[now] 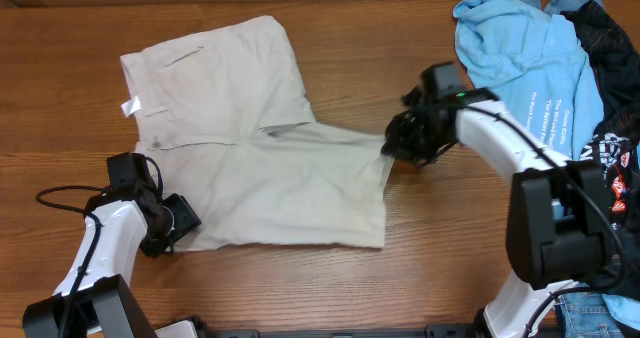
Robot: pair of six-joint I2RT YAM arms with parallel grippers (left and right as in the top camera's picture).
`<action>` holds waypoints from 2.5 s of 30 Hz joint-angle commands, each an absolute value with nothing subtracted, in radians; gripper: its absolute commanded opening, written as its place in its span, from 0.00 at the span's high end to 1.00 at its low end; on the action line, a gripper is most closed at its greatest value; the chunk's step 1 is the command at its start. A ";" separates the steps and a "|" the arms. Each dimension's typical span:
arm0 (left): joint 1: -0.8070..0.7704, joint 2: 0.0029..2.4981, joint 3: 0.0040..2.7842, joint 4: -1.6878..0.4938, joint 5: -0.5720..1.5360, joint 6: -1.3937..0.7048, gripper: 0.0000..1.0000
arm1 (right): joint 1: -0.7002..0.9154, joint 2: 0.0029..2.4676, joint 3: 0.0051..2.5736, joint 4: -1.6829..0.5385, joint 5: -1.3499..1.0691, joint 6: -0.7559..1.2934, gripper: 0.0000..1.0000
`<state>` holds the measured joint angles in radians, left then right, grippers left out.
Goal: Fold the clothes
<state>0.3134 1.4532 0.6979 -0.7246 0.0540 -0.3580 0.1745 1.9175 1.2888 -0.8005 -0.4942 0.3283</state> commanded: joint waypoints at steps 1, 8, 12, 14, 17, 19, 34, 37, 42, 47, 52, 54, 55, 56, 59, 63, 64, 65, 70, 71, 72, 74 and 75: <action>0.304 1.451 0.684 -0.722 0.018 -0.336 0.39 | 0.116 1.875 1.327 -0.781 -0.467 0.284 0.96; 0.304 1.451 0.684 -0.721 0.018 -0.336 0.39 | 0.091 1.875 1.326 -0.820 -0.257 0.284 0.76; 0.304 1.451 0.684 -0.721 0.018 -0.336 0.39 | 0.091 1.875 1.326 -0.870 -0.205 0.284 0.47; 0.304 1.451 0.684 -0.721 0.018 -0.336 0.39 | 0.091 1.875 1.326 -0.884 -0.187 0.285 0.43; 0.304 1.451 0.684 -0.721 0.018 -0.336 0.39 | 0.091 1.874 1.327 -0.903 -0.196 0.287 0.43; 0.304 1.451 0.684 -0.721 0.018 -0.336 0.39 | 0.091 1.873 1.330 -0.916 -0.218 0.279 0.44; 0.304 1.451 0.685 -0.698 0.019 -0.336 0.35 | 0.111 1.845 1.538 -0.847 -0.373 0.097 0.34; 0.304 1.451 0.684 -0.698 0.019 -0.336 0.35 | 0.132 1.877 1.538 -0.791 -0.416 0.096 0.34; 0.304 1.451 0.684 -0.698 0.019 -0.337 0.34 | 0.185 1.973 1.538 -0.693 -0.489 0.097 0.34; 0.304 1.451 0.684 -0.699 0.019 -0.337 0.34 | 0.250 2.077 1.538 -0.560 -0.533 0.105 0.29; 0.304 1.451 0.684 -0.698 0.027 -0.337 0.34 | 0.297 2.140 1.538 -0.443 -0.521 0.177 0.22; 0.304 1.451 0.684 -0.698 0.027 -0.337 0.34 | 0.308 2.155 1.538 -0.407 -0.522 0.206 0.21; 0.304 1.451 0.684 -0.698 0.026 -0.337 0.34 | 0.312 2.160 1.538 -0.393 -0.522 0.220 0.21; 0.304 1.451 0.684 -0.698 0.026 -0.337 0.34 | 0.318 2.168 1.538 -0.379 -0.525 0.231 0.21; 0.304 1.451 0.684 -0.699 0.027 -0.337 0.33 | 0.338 2.186 1.538 -0.356 -0.526 0.237 0.21; 0.304 1.451 0.684 -0.698 0.027 -0.337 0.33 | 0.374 2.228 1.538 -0.327 -0.526 0.237 0.20; 0.304 1.451 0.684 -0.699 0.027 -0.337 0.33 | 0.382 2.240 1.538 -0.318 -0.526 0.237 0.20; 0.304 1.451 0.684 -0.701 0.027 -0.337 0.33 | 0.389 2.249 1.538 -0.310 -0.525 0.237 0.20; 0.304 1.451 0.684 -0.702 0.027 -0.337 0.33 | 0.405 2.260 1.539 -0.258 -0.530 0.241 0.72; 0.304 1.451 0.684 -0.702 0.027 -0.337 0.32 | 0.405 2.259 1.539 -0.251 -0.540 0.243 0.90; 0.304 1.451 0.684 -0.702 0.027 -0.337 0.32 | 0.405 2.259 1.541 -0.247 -0.550 0.249 0.96; 0.304 1.451 0.684 -0.703 0.027 -0.337 0.32 | 0.403 2.257 1.549 -0.257 -0.553 0.263 0.96; 0.304 1.451 0.684 -0.705 0.027 -0.337 0.32 | 0.399 2.252 1.555 -0.271 -0.552 0.262 0.96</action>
<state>0.3069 1.4532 0.6926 -0.7059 0.0471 -0.3576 0.4065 2.2547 1.5265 -0.2623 -0.5343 0.2485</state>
